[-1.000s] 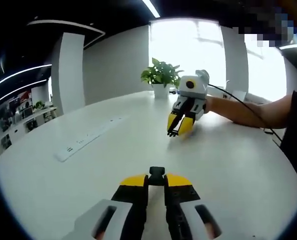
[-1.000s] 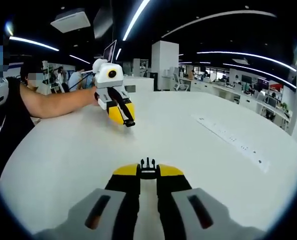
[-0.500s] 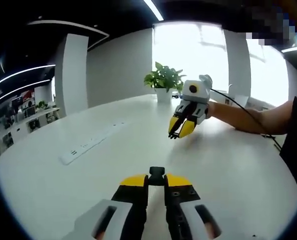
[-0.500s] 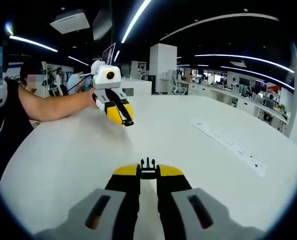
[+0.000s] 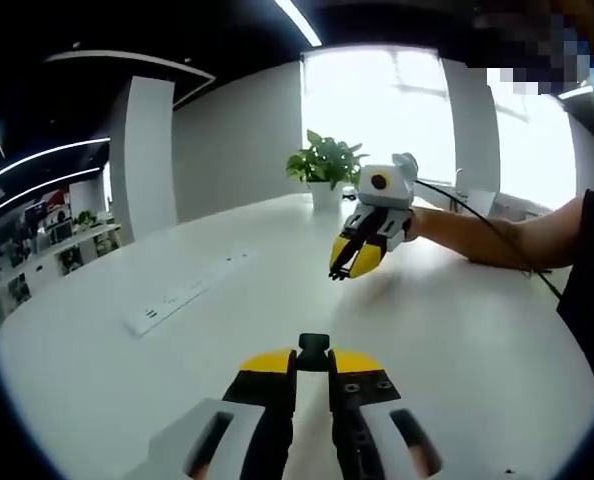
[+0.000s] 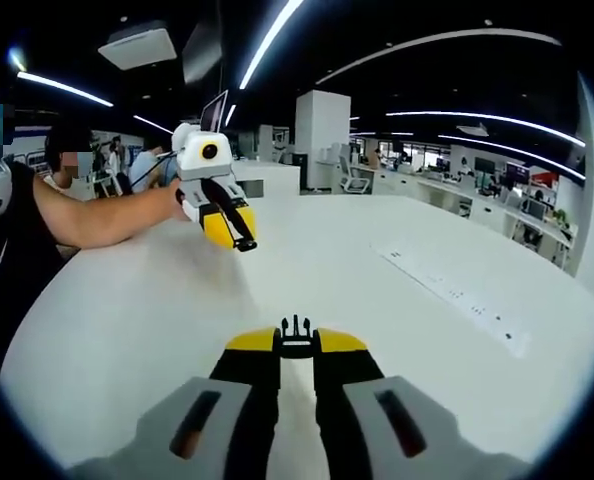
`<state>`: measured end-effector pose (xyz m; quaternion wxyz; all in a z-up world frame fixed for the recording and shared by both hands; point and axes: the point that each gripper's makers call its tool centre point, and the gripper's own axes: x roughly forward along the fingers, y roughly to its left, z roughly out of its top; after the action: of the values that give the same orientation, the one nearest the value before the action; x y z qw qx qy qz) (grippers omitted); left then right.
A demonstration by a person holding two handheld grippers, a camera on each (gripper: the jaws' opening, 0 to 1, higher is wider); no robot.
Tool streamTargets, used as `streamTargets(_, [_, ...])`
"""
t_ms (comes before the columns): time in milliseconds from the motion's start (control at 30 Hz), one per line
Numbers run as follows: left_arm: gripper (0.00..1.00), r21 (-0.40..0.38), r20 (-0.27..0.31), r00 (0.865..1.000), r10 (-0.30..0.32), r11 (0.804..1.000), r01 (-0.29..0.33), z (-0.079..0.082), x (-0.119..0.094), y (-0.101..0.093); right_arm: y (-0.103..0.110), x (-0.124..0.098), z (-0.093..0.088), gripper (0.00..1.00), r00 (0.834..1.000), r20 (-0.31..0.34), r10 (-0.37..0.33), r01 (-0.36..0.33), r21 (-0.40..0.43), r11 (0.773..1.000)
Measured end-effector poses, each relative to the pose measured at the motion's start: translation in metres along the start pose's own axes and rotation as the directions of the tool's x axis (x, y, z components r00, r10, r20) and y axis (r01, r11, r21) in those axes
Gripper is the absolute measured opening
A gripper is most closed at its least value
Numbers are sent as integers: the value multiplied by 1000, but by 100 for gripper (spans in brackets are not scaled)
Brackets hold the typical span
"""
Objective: Snap the two parts of the plastic buckle together until the buckle closes and remains connected.
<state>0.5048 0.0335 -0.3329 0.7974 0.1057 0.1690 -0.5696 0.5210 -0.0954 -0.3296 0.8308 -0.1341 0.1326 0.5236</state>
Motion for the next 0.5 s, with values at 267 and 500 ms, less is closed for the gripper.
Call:
streamTargets(267, [10,7,-11,1000,16,1000,-16,3,-5,1,10,2,1,11,1000,-5,3,-3,-5,1000])
streamTargets(500, [10,2,-10,1000,12,1000,-12,3,-8,-4,13,-5,6,11,1000,11,-5,5,-3,1000])
